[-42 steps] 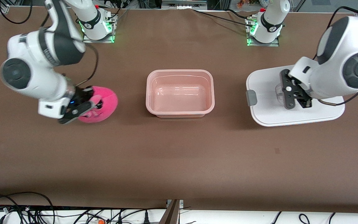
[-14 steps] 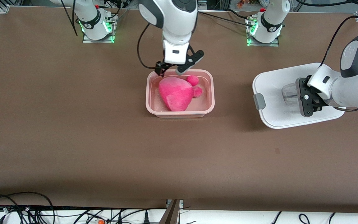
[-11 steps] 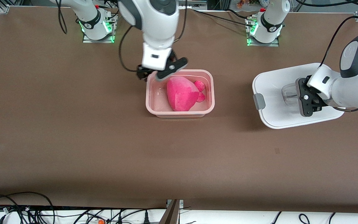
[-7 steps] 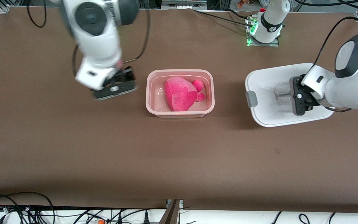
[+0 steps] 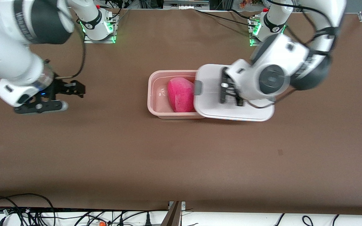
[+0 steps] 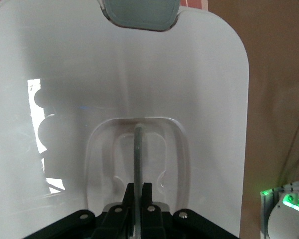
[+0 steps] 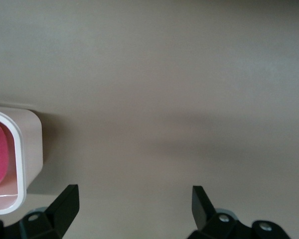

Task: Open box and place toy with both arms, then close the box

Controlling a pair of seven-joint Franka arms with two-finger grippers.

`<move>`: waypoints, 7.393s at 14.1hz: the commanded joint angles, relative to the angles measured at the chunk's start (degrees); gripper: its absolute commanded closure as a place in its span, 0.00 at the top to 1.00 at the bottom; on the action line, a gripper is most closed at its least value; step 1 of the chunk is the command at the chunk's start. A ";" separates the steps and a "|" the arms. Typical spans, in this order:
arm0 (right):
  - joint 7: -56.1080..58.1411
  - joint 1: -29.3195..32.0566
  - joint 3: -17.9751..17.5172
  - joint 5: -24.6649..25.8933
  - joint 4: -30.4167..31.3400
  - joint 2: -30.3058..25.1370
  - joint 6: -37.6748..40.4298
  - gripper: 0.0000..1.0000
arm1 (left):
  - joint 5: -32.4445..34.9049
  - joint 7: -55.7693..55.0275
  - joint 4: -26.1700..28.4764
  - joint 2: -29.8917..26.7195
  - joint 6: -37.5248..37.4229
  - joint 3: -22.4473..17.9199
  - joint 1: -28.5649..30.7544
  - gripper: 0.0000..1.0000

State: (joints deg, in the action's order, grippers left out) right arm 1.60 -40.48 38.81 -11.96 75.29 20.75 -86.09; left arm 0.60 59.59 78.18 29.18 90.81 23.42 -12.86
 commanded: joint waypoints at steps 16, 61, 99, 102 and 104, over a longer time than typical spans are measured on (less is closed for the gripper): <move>-5.03 37.05 -37.05 14.95 16.73 -23.99 3.91 1.00 | 3.88 -15.75 -2.86 9.84 18.27 -1.63 -14.74 0.00; -6.26 37.23 -37.49 13.45 14.18 -22.59 5.32 1.00 | 7.22 -28.92 -2.06 10.20 16.60 -1.45 -16.94 1.00; -5.64 37.32 -37.40 13.45 14.18 -22.24 5.23 1.00 | -1.92 -67.24 20.26 -31.99 5.70 -20.35 15.32 1.00; -5.73 37.23 -37.49 13.37 14.18 -22.24 5.23 1.00 | -1.65 -67.33 19.82 -31.73 5.08 -20.35 15.14 1.00; -5.64 37.32 -37.40 13.37 14.09 -22.24 5.23 1.00 | -1.65 -67.33 19.73 -31.73 4.99 -20.35 15.14 1.00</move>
State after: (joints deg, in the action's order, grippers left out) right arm -4.05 -3.85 1.78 2.06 90.62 -1.90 -81.56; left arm -0.16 -8.79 97.50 -1.69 95.97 3.09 2.24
